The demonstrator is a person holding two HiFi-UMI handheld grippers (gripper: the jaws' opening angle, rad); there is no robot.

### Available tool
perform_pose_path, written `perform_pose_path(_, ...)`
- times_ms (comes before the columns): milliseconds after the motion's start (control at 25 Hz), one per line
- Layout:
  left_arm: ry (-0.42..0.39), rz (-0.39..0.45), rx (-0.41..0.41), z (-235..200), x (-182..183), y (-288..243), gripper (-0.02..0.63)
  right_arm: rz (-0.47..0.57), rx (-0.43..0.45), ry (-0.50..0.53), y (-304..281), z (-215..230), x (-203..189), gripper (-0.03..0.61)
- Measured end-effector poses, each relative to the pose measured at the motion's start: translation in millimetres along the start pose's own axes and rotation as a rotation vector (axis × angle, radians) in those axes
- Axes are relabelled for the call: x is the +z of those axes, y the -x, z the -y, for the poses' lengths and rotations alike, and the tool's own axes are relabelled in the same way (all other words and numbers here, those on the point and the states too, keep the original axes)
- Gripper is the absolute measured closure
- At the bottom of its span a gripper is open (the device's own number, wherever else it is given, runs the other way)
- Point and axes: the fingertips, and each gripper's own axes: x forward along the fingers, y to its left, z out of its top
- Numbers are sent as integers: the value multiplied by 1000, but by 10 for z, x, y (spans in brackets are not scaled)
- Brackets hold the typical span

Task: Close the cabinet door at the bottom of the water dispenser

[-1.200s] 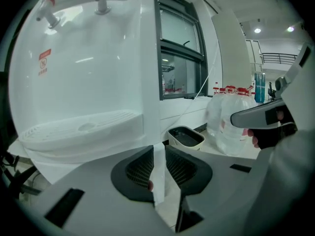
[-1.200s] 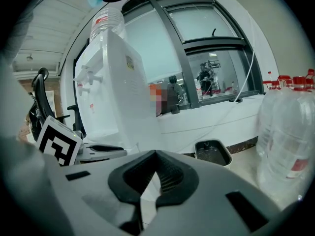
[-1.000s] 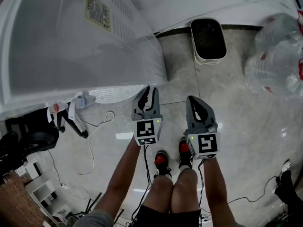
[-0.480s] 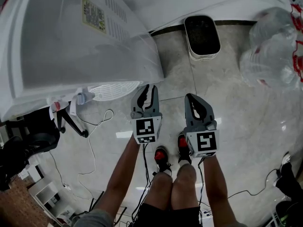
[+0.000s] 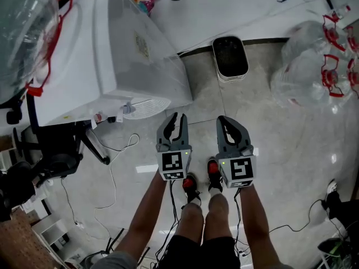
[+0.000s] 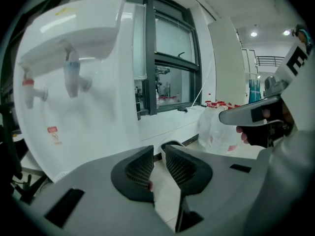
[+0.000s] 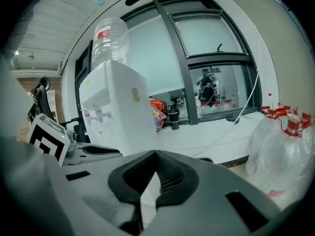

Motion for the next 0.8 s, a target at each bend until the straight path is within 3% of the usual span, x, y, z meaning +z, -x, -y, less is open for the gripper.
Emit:
perform_pose_path(480,32,94,68,-74,1476,1004,520,74,77,62,536,-441,1444,563)
perform_pose_path(800,74,158,136,-330,2272,1711,538,115,127,99,849,-810,2255,563)
